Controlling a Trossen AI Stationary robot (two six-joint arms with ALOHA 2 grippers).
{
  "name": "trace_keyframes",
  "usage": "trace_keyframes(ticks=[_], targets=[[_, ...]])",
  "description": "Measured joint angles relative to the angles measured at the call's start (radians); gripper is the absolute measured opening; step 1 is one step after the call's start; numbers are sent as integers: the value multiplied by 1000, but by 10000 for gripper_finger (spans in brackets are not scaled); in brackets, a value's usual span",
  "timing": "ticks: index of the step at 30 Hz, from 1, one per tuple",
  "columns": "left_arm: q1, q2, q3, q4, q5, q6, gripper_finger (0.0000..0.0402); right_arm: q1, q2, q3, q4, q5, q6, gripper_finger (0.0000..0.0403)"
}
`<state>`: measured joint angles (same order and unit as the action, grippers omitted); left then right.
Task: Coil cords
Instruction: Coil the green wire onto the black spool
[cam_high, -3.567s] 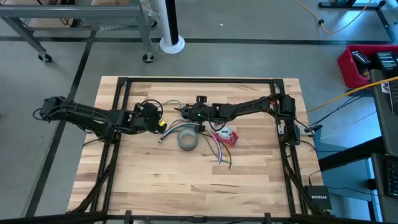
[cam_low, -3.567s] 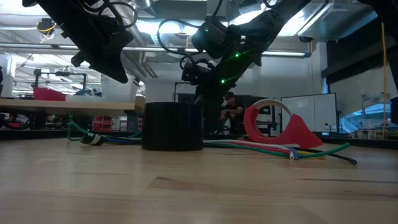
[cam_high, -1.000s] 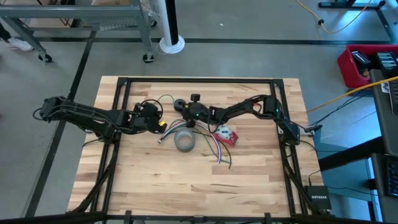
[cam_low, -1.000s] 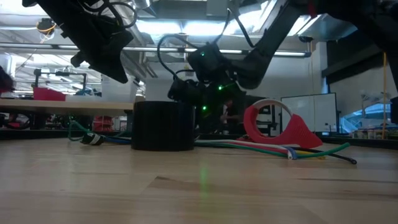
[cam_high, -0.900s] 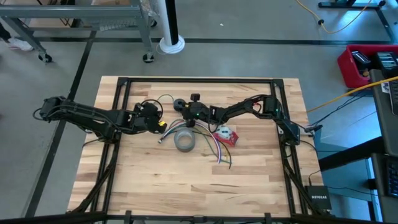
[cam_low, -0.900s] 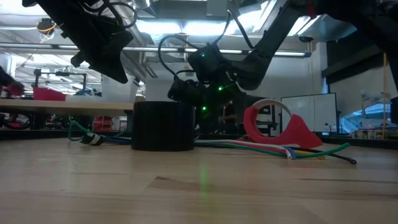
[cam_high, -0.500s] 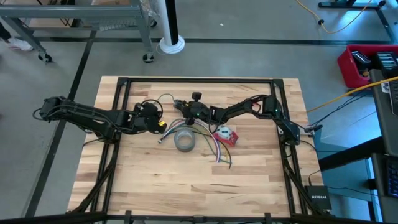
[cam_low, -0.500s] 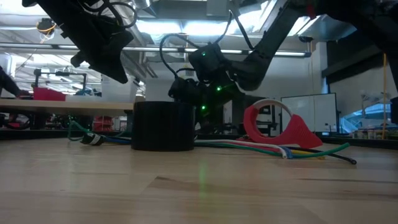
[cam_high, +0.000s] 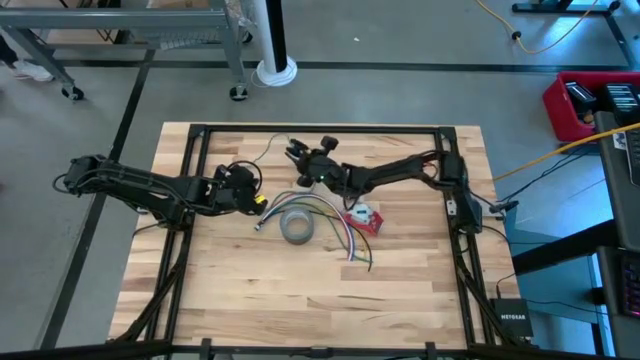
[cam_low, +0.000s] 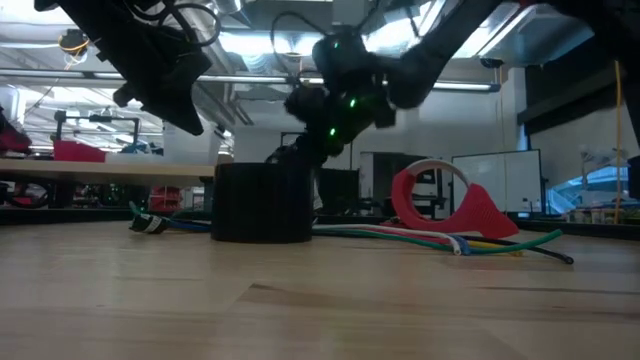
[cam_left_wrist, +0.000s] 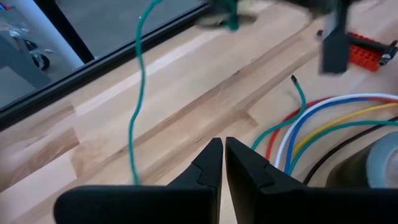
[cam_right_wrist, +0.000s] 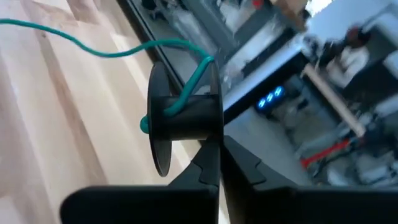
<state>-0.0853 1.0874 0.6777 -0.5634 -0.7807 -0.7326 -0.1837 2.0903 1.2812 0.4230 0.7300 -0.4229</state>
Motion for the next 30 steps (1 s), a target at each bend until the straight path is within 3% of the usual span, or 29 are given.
trace_keyframes(ticks=[6, 14, 26, 30], targets=[[0, 0, 0, -32, 0, -9, 13, -6, -154, 0, -383, -75, 299, 4], [0, 0, 0, -32, 0, -47, 13, -68, -386, 0, -783, -376, 644, 2], [0, 0, 0, -28, -1, -53, 13, -105, -705, 0, -1088, -687, 853, 1], [0, 0, 0, -28, 0, -65, 13, -105, -790, 0, -1170, -724, 903, 1]])
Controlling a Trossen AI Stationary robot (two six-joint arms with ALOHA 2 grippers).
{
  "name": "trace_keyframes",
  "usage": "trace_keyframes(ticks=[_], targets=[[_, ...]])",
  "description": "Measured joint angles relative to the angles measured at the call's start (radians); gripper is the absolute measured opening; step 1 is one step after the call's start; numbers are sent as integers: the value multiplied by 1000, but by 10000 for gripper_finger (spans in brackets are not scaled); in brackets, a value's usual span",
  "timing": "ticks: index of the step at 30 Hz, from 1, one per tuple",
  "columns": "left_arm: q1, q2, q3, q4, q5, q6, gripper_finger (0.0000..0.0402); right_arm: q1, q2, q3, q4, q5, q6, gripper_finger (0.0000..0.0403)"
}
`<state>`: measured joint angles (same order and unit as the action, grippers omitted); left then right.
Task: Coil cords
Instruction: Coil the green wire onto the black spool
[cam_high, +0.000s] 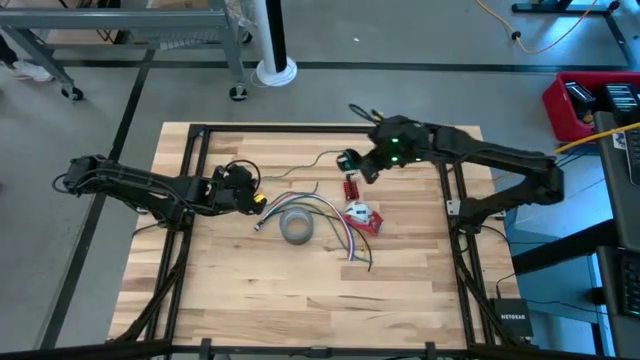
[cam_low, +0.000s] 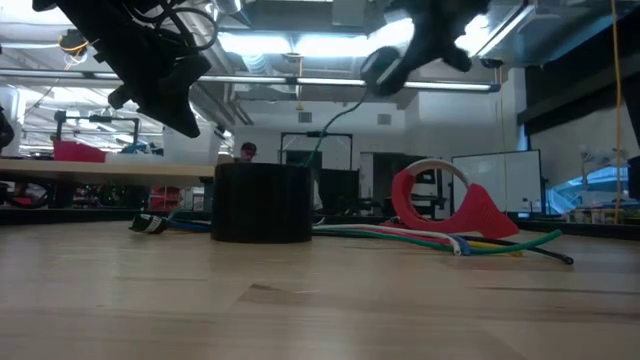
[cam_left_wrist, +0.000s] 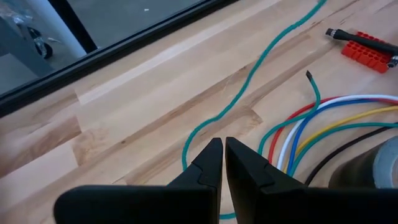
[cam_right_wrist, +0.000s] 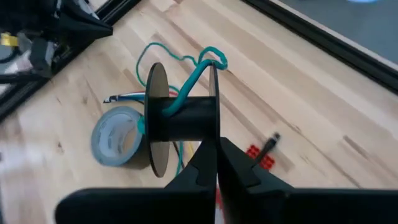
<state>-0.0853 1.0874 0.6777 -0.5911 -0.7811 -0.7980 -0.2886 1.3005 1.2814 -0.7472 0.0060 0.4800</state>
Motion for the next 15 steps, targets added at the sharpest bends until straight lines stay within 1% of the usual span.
trace_keyframes(ticks=[6, 8, 12, 15], targets=[[0, 0, 0, 0, 0, -37, 13, 0, -134, 0, -133, 1, 68, 1], [0, 0, 0, 1, 0, -41, 13, 0, -189, -20, -145, 1, 93, 1], [0, 0, 0, 2, 0, -44, 13, 0, -338, -157, -99, 13, 160, 1], [0, 0, 0, 5, 0, -46, 13, 0, -463, -298, 15, 19, 184, 1]])
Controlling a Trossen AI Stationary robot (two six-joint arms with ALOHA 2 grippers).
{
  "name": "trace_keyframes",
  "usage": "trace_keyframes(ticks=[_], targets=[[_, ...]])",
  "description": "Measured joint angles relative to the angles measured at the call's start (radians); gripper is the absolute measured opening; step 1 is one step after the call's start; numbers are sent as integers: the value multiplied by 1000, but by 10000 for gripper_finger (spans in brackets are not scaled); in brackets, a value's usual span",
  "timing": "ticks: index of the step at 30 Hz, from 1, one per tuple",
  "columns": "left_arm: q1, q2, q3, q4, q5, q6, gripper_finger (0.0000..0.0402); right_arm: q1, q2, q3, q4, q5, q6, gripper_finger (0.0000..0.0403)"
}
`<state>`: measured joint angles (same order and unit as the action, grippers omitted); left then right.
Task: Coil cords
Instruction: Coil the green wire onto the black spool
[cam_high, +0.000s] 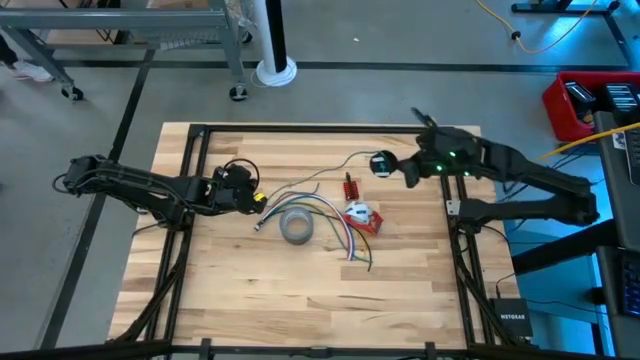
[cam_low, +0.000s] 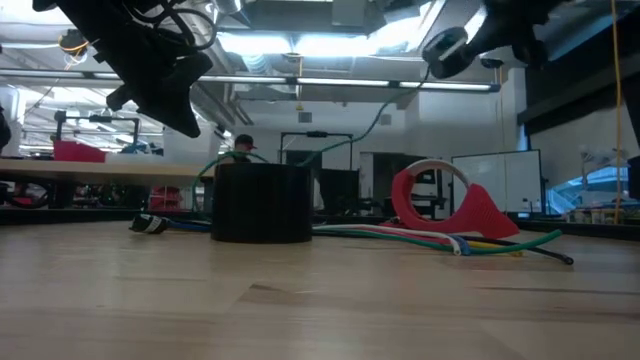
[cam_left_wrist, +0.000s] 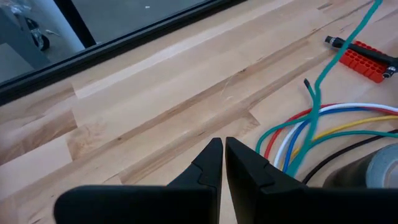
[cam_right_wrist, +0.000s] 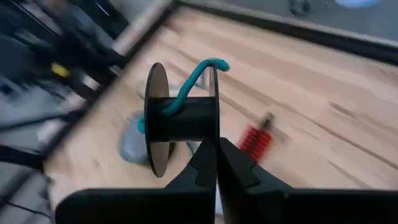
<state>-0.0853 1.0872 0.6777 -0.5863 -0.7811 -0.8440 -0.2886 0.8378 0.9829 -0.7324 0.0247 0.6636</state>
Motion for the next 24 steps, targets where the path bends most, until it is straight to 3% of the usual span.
trace_keyframes(ticks=[7, 13, 18, 24], targets=[[0, 0, 0, 1, 0, -37, 13, 0, -230, -352, 488, -157, 23, 2], [-1, 0, 0, 90, 2, -20, 13, 0, -257, -573, 807, -222, 77, 1], [-2, 5, 0, 298, 78, 115, 13, 0, -214, -651, 1055, -244, 100, 2], [-2, 72, 0, 489, 127, 263, 13, 0, -158, -656, 1186, -244, 92, 1]])
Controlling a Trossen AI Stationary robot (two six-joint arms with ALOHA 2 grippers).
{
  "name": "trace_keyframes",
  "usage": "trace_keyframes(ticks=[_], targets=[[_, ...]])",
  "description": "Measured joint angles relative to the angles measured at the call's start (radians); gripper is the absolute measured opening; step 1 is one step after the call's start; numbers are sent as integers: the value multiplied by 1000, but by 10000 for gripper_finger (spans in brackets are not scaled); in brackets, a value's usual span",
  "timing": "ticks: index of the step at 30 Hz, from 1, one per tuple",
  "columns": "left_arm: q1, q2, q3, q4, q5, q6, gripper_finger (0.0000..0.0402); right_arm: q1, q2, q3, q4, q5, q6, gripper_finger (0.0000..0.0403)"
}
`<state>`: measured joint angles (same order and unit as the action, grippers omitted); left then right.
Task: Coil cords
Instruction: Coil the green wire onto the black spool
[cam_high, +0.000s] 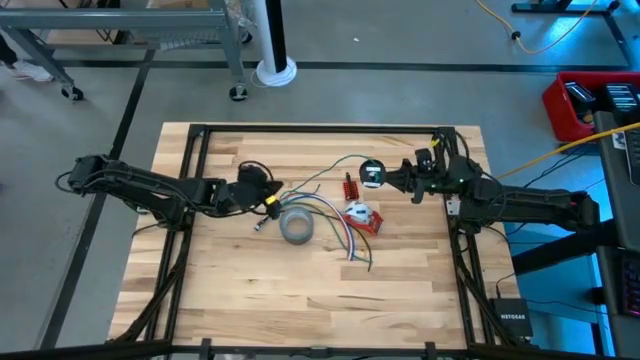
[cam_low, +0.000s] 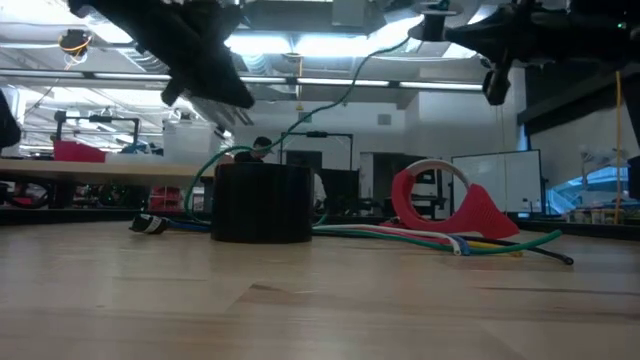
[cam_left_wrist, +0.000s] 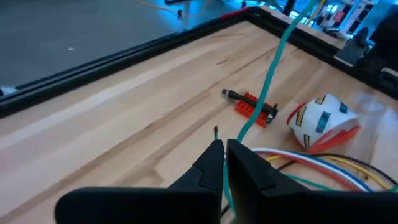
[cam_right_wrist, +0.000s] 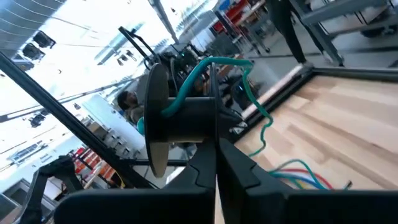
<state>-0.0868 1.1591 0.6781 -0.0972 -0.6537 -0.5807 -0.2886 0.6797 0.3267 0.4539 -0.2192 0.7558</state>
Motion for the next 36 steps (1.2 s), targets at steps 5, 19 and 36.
trace_keyframes(ticks=[5, 19, 36], targets=[[13, 88, 0, 91, 47, 37, 33, 0, 54, 0, 24, 0, -1, 1], [67, 242, 0, 419, 118, 195, 133, 0, 195, 0, 161, -9, -3, 1], [68, 410, 5, 649, -113, 478, 117, 0, 321, 1, 384, 43, 27, 2]])
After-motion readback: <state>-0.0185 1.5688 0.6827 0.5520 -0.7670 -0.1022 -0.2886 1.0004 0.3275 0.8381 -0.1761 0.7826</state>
